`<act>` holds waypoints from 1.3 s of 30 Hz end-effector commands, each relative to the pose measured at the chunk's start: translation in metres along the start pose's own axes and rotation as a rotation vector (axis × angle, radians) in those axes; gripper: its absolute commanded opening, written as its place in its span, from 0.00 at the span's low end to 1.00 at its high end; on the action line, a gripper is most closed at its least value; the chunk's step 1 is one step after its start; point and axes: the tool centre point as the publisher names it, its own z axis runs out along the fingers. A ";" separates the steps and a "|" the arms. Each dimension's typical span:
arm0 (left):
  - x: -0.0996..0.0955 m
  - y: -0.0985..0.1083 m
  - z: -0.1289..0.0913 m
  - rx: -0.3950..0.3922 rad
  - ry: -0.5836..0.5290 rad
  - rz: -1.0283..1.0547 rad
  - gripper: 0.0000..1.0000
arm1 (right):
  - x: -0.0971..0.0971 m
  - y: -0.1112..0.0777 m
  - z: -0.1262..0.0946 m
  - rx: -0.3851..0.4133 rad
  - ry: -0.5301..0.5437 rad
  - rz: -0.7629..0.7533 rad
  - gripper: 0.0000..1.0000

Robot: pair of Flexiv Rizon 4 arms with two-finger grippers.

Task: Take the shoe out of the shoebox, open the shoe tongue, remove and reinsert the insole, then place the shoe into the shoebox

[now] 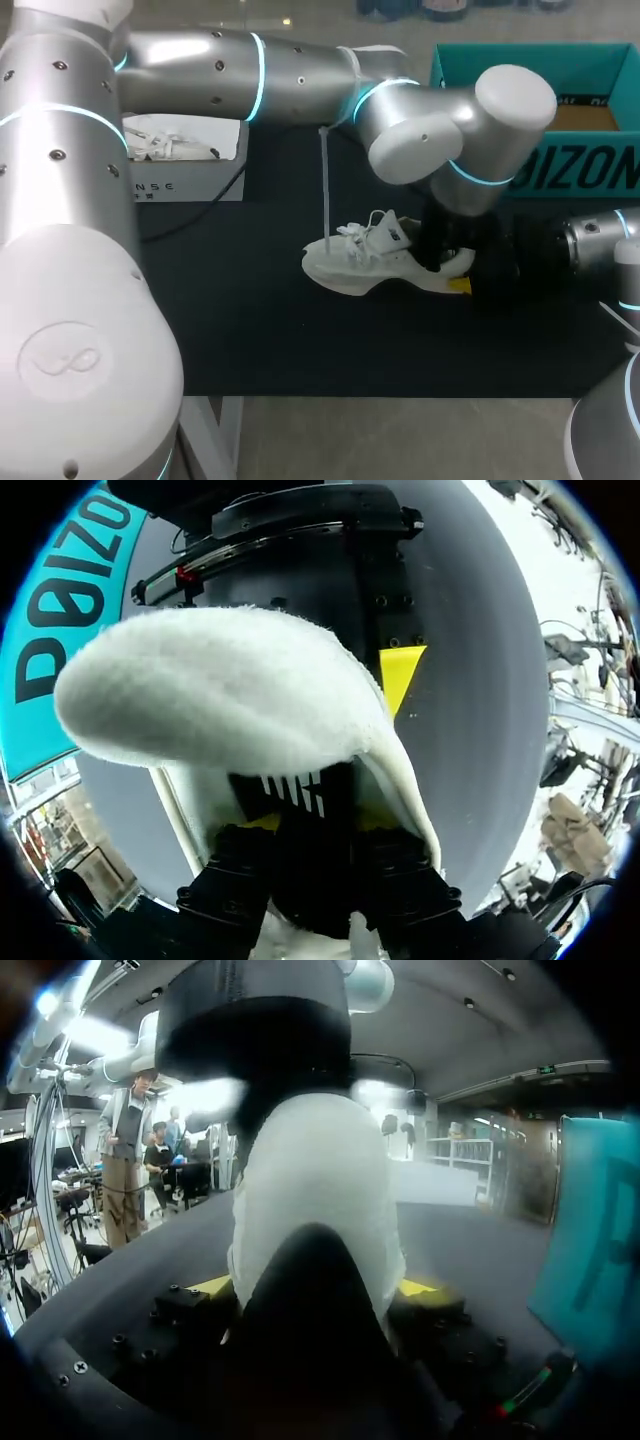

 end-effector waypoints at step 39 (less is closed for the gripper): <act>-0.010 0.009 -0.035 -0.043 -0.255 -0.074 0.00 | -0.001 -0.004 0.003 0.000 -0.001 0.002 0.00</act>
